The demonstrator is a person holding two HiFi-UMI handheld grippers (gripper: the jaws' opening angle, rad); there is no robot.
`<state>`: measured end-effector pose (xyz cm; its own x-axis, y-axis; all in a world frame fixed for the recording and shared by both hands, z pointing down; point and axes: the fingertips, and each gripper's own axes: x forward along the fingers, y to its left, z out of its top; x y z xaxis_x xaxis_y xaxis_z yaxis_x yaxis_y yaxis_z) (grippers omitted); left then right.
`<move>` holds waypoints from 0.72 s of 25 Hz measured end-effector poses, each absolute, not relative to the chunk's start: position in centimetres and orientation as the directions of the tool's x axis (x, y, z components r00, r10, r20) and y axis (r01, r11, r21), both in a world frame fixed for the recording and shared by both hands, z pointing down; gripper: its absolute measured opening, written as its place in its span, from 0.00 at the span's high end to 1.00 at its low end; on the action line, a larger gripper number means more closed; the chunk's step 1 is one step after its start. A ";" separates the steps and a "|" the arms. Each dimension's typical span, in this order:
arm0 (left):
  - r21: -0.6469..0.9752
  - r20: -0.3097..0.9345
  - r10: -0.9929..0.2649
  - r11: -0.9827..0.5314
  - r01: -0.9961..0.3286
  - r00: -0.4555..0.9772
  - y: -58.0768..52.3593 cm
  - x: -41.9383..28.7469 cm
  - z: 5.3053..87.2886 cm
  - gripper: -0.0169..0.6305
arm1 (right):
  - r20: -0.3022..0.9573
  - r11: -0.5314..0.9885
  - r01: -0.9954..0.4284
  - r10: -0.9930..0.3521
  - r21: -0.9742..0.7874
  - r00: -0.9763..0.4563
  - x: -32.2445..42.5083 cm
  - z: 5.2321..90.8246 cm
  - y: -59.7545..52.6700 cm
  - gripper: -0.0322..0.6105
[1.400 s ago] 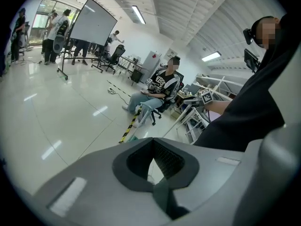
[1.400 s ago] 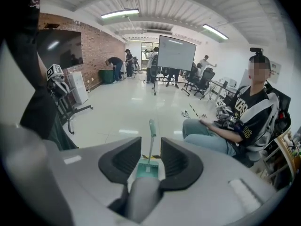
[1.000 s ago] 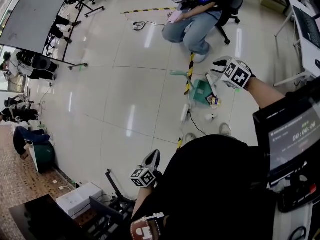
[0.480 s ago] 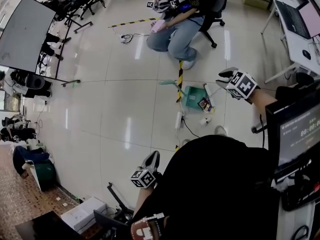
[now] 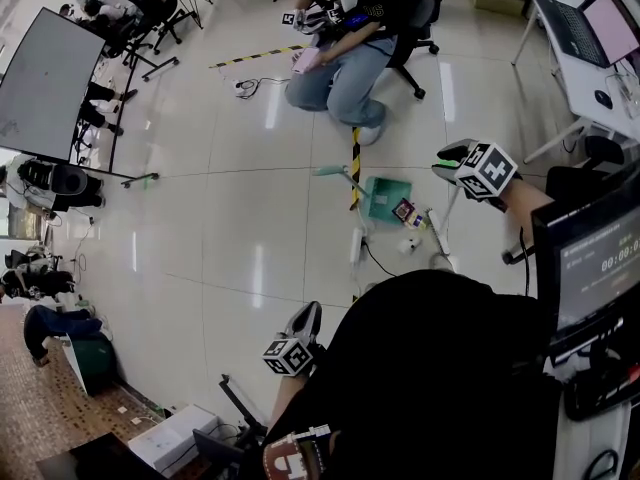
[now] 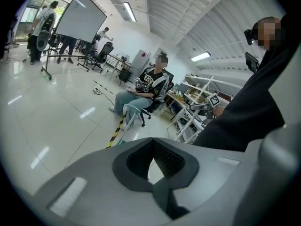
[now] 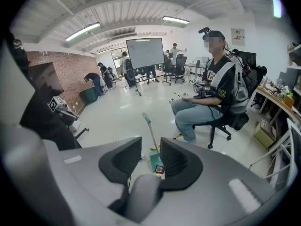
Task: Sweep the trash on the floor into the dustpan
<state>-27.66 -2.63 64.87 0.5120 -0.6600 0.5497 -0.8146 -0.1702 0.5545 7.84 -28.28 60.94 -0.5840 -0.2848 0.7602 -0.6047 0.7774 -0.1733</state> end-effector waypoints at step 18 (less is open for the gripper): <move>0.562 0.552 -0.712 -0.068 -0.824 0.435 2.1 -30.5 65.2 0.98 | 0.733 0.778 -0.618 -0.353 -0.117 -0.582 0.6 58.5 -34.7 0.76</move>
